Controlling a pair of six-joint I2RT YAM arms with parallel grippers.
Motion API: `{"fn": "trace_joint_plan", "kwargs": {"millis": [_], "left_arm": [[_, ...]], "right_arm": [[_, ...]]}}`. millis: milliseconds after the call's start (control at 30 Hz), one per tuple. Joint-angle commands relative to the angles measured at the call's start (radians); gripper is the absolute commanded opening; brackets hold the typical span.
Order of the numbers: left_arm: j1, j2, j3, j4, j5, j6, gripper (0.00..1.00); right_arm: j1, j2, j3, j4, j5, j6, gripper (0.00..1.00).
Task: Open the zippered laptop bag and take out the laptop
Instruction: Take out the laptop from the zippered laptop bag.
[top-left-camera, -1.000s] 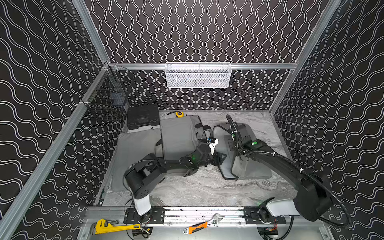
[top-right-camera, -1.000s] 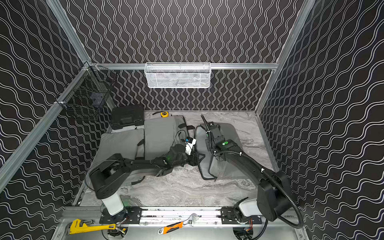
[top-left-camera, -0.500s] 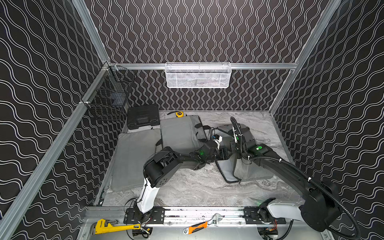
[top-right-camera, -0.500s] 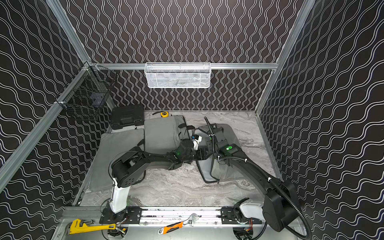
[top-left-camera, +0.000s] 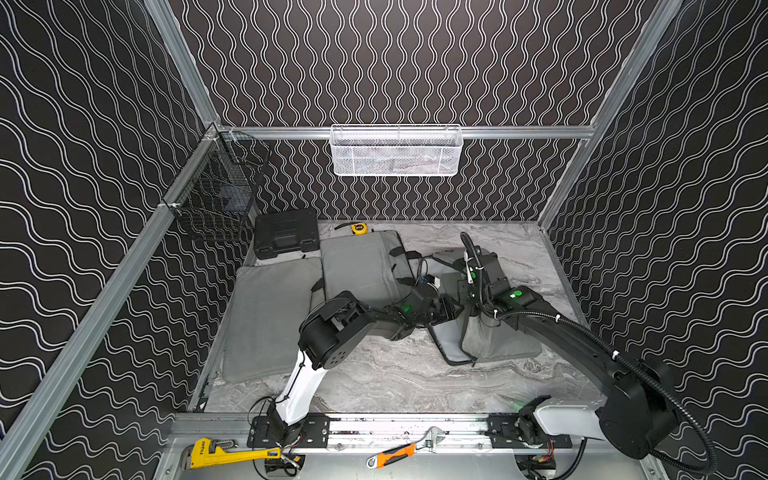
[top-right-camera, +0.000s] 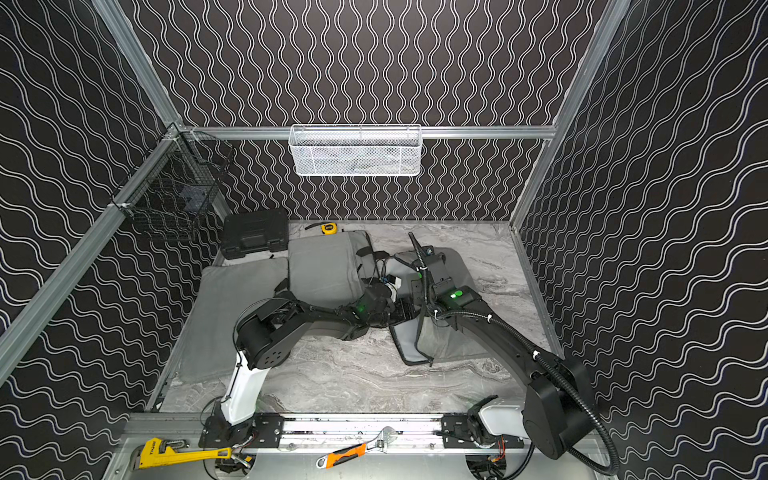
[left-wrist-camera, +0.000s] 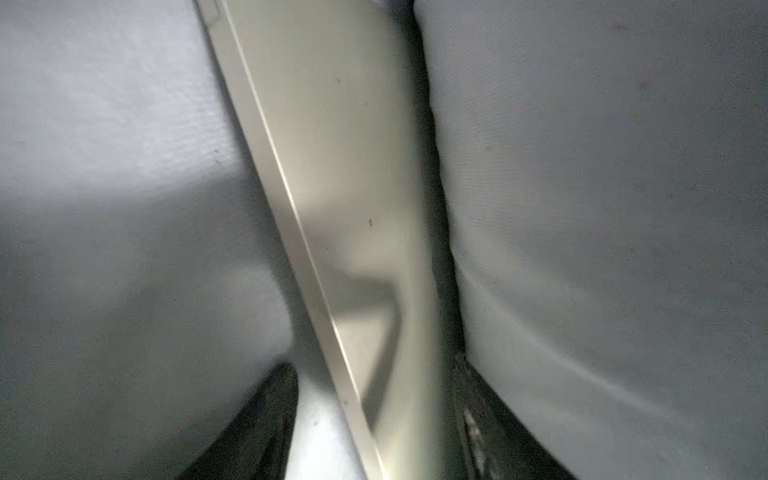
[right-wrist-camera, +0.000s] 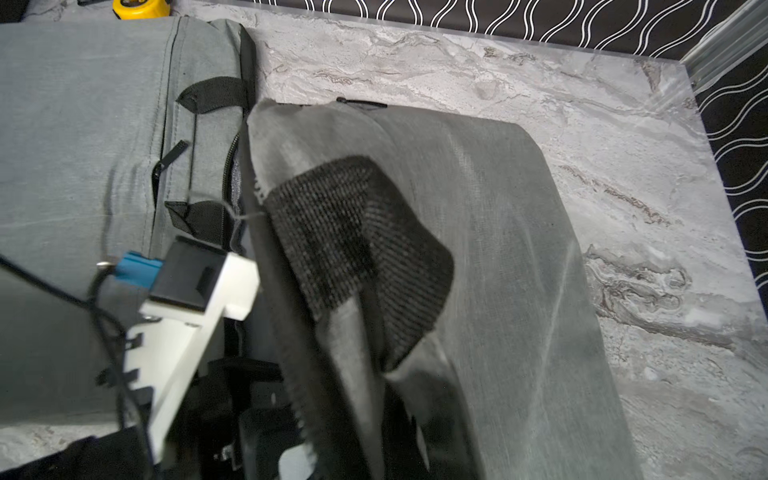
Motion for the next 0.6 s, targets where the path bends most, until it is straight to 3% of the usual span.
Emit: {"fn": "trace_joint_plan", "kwargs": {"millis": [0,200,333,400,567], "left_arm": [[-0.015,0.049,0.050,0.077,0.065,-0.071,0.55],[-0.069,0.100,0.197,0.078,0.128,-0.086,0.41],[-0.079,0.110,0.211,0.131,0.131,-0.102,0.11],[-0.079,0.108,0.185,0.175,0.128,-0.119,0.02],[-0.068,0.073,0.102,0.256,0.133,-0.125,0.00]], "right_arm": [[0.002,-0.037,-0.019,0.122,0.025,0.053,0.00],[0.001,-0.083,-0.025,0.075,0.066,0.034,0.00],[-0.005,-0.073,-0.042,0.019,0.083,0.021,0.00],[-0.015,-0.064,-0.050,-0.019,0.095,0.034,0.00],[-0.056,-0.061,-0.064,-0.122,0.132,0.036,0.00]]}}
